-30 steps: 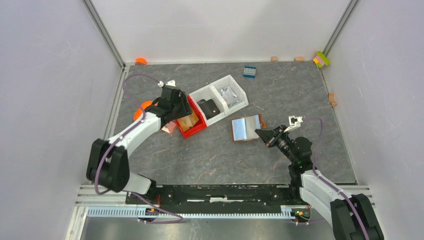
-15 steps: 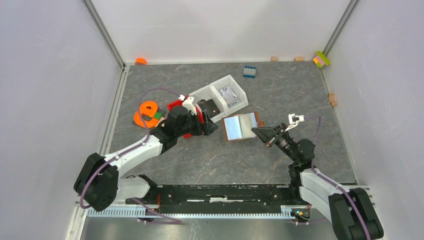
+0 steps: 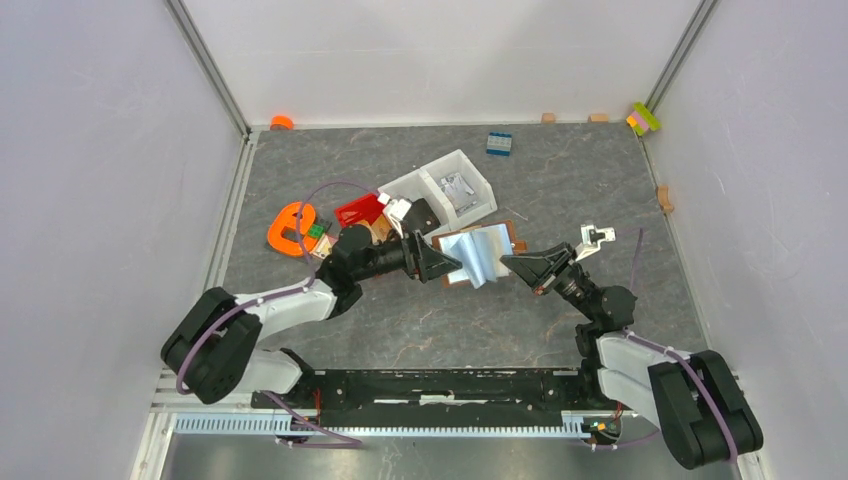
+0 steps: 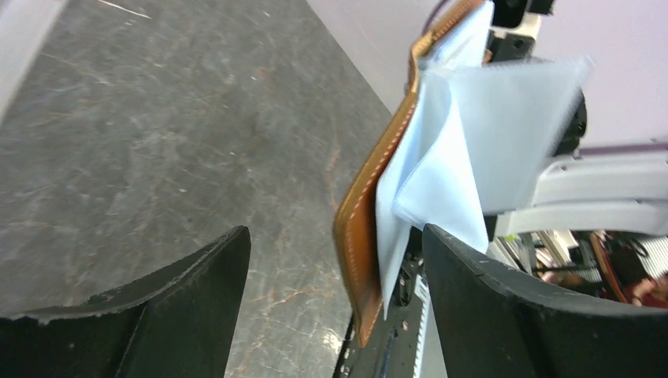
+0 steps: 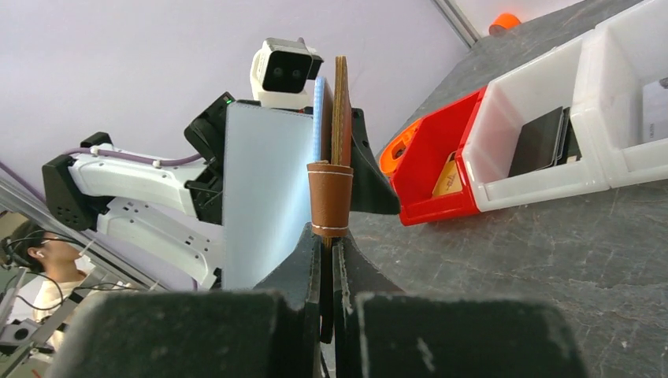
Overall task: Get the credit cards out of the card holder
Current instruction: Remove the credit card from the card holder.
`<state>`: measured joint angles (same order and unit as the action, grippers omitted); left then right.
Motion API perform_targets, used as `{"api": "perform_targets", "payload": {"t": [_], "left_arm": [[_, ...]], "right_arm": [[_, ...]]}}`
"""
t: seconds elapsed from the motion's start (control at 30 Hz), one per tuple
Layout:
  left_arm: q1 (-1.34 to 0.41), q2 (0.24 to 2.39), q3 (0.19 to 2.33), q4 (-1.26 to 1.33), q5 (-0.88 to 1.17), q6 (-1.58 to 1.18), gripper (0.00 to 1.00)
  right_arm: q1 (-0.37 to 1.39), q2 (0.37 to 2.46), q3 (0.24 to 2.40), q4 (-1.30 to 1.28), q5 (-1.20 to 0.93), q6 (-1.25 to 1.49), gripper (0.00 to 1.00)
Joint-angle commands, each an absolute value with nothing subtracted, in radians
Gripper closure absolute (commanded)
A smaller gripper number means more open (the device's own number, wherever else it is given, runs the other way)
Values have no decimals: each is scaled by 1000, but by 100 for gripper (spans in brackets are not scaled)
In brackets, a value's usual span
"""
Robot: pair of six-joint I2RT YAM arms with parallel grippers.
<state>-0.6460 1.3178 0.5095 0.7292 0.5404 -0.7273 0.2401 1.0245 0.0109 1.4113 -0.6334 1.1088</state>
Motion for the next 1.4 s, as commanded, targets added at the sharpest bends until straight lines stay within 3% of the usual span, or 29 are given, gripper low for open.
{"api": "perform_targets", "payload": {"t": [0.0, 0.17, 0.33, 0.73, 0.8, 0.87, 0.9, 0.97, 1.03, 1.13, 1.37], "left_arm": [[-682, 1353, 544, 886, 617, -775, 15], [-681, 1226, 464, 919, 541, -750, 9], [-688, 1108, 413, 909, 502, -694, 0], [-762, 1343, 566, 732, 492, -647, 2], [-764, 1342, 579, 699, 485, -633, 12], [-764, 1340, 596, 650, 463, -617, 36], [-764, 1338, 604, 620, 445, -607, 54], [-764, 1334, 609, 585, 413, -598, 82], [-764, 1325, 609, 563, 386, -598, 96], [-764, 1314, 609, 537, 350, -602, 98], [-763, 1307, 614, 523, 351, -598, 98]], "right_arm": [[244, 1059, 5, 1576, -660, 1152, 100], [243, 1044, 5, 1532, -647, 1110, 100], [242, 933, -15, 1255, -554, 964, 100], [277, 938, -7, 1232, -558, 931, 100], [287, 945, 22, 1230, -559, 927, 100], [300, 955, 30, 1230, -564, 920, 98], [305, 961, 34, 1232, -570, 918, 96], [308, 964, 38, 1243, -580, 916, 85], [308, 955, 36, 1231, -572, 907, 74], [308, 921, 37, 1167, -543, 873, 69], [308, 871, 51, 1071, -515, 821, 73]]}}
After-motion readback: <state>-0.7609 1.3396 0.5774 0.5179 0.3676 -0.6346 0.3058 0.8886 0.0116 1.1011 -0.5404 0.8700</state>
